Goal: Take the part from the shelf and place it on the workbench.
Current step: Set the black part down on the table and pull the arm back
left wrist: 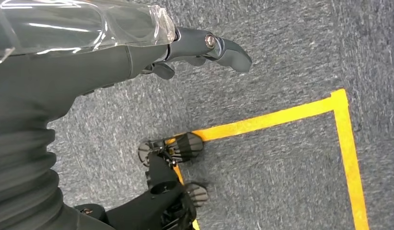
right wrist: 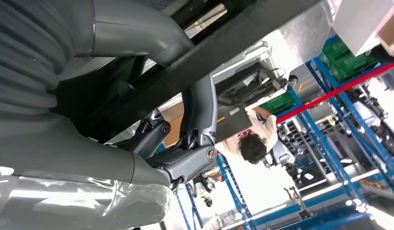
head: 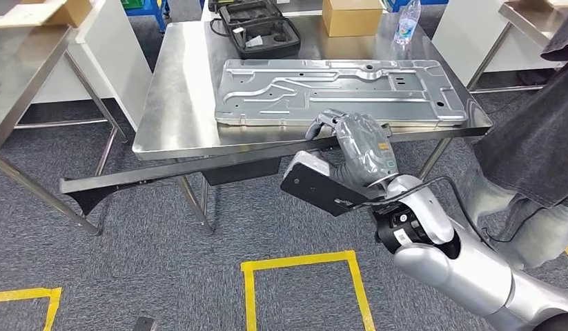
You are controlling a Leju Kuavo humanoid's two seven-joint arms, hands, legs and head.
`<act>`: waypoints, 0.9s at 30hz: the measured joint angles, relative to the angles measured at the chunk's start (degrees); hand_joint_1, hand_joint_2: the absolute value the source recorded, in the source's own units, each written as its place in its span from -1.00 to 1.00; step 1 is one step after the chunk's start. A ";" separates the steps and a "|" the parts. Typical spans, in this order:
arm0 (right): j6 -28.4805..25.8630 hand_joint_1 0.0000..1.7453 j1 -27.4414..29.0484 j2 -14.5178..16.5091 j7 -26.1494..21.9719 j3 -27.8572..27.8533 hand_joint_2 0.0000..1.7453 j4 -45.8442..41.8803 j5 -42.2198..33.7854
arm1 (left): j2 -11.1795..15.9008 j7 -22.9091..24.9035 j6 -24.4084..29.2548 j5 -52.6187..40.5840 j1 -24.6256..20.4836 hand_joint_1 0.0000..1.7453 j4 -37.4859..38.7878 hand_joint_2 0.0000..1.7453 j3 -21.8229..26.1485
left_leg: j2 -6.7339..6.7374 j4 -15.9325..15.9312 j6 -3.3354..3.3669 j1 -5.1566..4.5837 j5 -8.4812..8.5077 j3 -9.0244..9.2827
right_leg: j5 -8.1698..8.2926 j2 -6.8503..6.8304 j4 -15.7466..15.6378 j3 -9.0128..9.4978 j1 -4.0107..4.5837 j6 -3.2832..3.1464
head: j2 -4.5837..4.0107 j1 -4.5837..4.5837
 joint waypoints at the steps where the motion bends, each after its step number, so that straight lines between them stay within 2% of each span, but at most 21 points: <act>1: 0.20 1.00 -0.04 0.15 -0.02 0.31 1.00 0.07 0.20 | 0.00 0.02 0.00 -0.04 0.02 -1.00 0.00 1.00 0.00 | -0.05 0.02 -0.07 -0.01 -0.32 0.37 | 0.86 0.00 0.32 -0.72 -0.04 0.03 | -0.01 0.01; 2: 0.38 1.00 -0.17 0.33 -0.06 0.64 1.00 0.12 0.38 | -0.01 0.04 0.00 -0.09 0.04 -1.00 0.00 1.00 0.00 | -0.13 0.07 -0.20 0.01 -0.68 0.83 | 2.58 -0.01 -1.02 -0.67 -0.07 0.02 | -0.01 0.01; 4: 0.72 1.00 -0.72 0.74 -0.14 1.29 1.00 0.16 0.78 | -0.02 0.04 -0.01 -0.22 0.02 -1.00 0.00 1.00 0.00 | -0.26 0.28 -0.66 0.06 -1.63 1.78 | 7.80 -0.02 -8.85 1.98 -0.14 -0.04 | -0.01 0.02; 5: 0.84 1.00 -1.05 0.96 -0.17 1.55 1.00 0.16 0.92 | -0.02 0.04 -0.02 -0.25 -0.05 -1.00 0.00 1.00 0.00 | -0.30 0.53 -0.97 -0.04 -2.18 2.07 | 9.51 0.01 -12.60 3.51 -0.14 -0.13 | -0.01 0.02; 6: 0.96 1.00 -1.32 1.19 -0.16 1.78 1.00 0.16 1.04 | -0.01 0.04 -0.02 -0.27 -0.11 -1.00 0.00 1.00 0.00 | -0.31 0.71 -1.24 -0.14 -2.63 2.21 | 10.49 0.05 -15.27 4.61 -0.12 -0.28 | -0.01 -0.01; 7: 1.03 1.00 -1.49 1.41 -0.16 1.93 1.00 0.16 1.15 | 0.01 0.05 -0.02 -0.27 -0.16 -1.00 0.00 1.00 0.00 | -0.33 0.80 -1.47 -0.26 -2.95 2.23 | 10.52 0.09 -16.39 5.08 -0.04 -0.51 | -0.01 -0.03; 9: 1.19 1.00 -1.79 1.75 -0.09 2.20 1.00 0.15 1.37 | 0.04 0.08 -0.04 -0.31 -0.19 -1.00 0.00 1.00 -0.01 | -0.35 0.78 -1.78 -0.24 -3.33 2.27 | 10.06 0.15 -16.47 5.21 0.07 -1.13 | 0.00 -0.05; 11: 1.31 1.00 -2.13 1.99 -0.02 2.36 1.00 0.15 1.63 | 0.05 0.08 -0.11 -0.36 -0.20 -1.00 0.00 1.00 -0.04 | -0.24 2.57 -2.31 -0.06 -4.49 1.58 | 9.76 0.13 -16.56 5.53 -0.04 -1.73 | -0.01 -0.15; 12: 1.33 1.00 -2.28 2.11 0.00 2.43 1.00 0.15 1.68 | 0.08 0.08 -0.15 -0.37 -0.23 -1.00 0.00 1.00 -0.05 | -0.15 5.28 -2.67 0.05 -5.77 0.27 | 9.60 0.13 -16.60 5.74 -0.15 -2.01 | -0.01 -0.25; 14: 1.25 1.00 -2.40 2.36 0.10 2.51 1.00 0.15 1.58 | 0.09 0.08 -0.19 -0.36 -0.23 -1.00 0.00 1.00 -0.07 | 0.00 13.61 -3.25 0.19 -8.79 -4.32 | 9.20 0.13 -16.60 6.04 -0.11 -2.34 | -0.01 -0.44; 15: 1.18 1.00 -2.40 2.39 0.22 2.53 1.00 0.15 1.45 | 0.09 0.08 -0.23 -0.34 -0.14 -1.00 0.00 1.00 -0.07 | 0.03 17.29 -3.38 0.23 -9.63 -6.70 | 8.98 0.14 -16.60 6.21 -0.07 -2.41 | -0.01 -0.44; 16: 1.10 1.00 -2.39 2.41 0.33 2.53 1.00 0.15 1.29 | 0.08 0.08 -0.28 -0.34 -0.01 -1.00 0.00 1.00 -0.07 | 0.05 19.07 -3.40 0.24 -9.37 -8.27 | 8.72 0.16 -16.59 6.47 -0.04 -2.41 | -0.01 -0.44; 17: 1.01 1.00 -2.39 2.40 0.43 2.53 1.00 0.15 1.06 | 0.08 0.08 -0.32 -0.34 0.08 -1.00 0.00 1.00 -0.08 | 0.07 18.37 -3.30 0.23 -7.88 -8.64 | 8.44 0.20 -16.59 6.84 0.01 -2.40 | -0.01 -0.44; 18: 0.92 1.00 -2.38 2.40 0.48 2.51 1.00 0.14 0.82 | 0.08 0.08 -0.36 -0.34 0.14 -1.00 0.00 1.00 -0.08 | 0.07 15.48 -3.09 0.20 -5.48 -7.92 | 8.12 0.24 -16.60 7.35 0.07 -2.36 | -0.01 -0.44; 19: 0.78 1.00 -2.38 2.40 0.49 2.47 1.00 0.12 0.61 | 0.10 0.07 -0.36 -0.34 0.15 -1.00 0.00 1.00 -0.09 | 0.08 10.89 -2.69 0.08 -2.59 -6.30 | 7.76 0.27 -16.64 7.91 0.11 -2.30 | -0.01 -0.44; 20: 0.60 1.00 -2.40 2.39 0.50 2.42 1.00 0.10 0.37 | 0.14 0.07 -0.36 -0.33 0.14 -1.00 0.00 1.00 -0.09 | 0.09 6.67 -2.21 -0.11 -0.53 -4.59 | 7.41 0.28 -16.68 8.42 0.25 -2.16 | -0.01 -0.42; 21: 0.42 1.00 -2.41 2.39 0.52 2.37 1.00 0.07 0.18 | 0.19 0.05 -0.36 -0.33 0.12 -1.00 0.00 1.00 -0.09 | 0.11 3.56 -1.79 -0.31 0.72 -3.30 | 7.12 0.31 -16.72 8.75 0.32 -1.99 | -0.01 -0.42; 22: 0.25 1.00 -2.41 2.38 0.55 2.33 1.00 0.05 0.03 | 0.22 0.04 -0.36 -0.32 0.13 -1.00 0.00 1.00 -0.10 | 0.12 1.80 -1.41 -0.54 1.14 -2.51 | 6.89 0.33 -16.78 8.93 0.34 -1.77 | 0.00 -0.40; 25: 0.02 1.00 -2.33 2.28 0.75 2.15 1.00 -0.04 -0.26 | 0.25 -0.02 -0.35 -0.31 0.19 -1.00 0.00 1.00 -0.11 | 0.11 0.99 -0.82 -0.60 0.78 -1.71 | 6.42 0.36 -16.81 9.16 0.22 -0.93 | -0.01 -0.39; 27: -0.14 1.00 -2.21 2.09 0.83 1.81 1.00 -0.14 -0.43 | 0.25 -0.09 -0.35 -0.28 0.23 -1.00 0.00 1.00 -0.11 | 0.12 0.27 -0.37 -0.20 0.78 -0.83 | 4.96 0.32 -13.99 8.09 0.23 -0.41 | -0.01 -0.32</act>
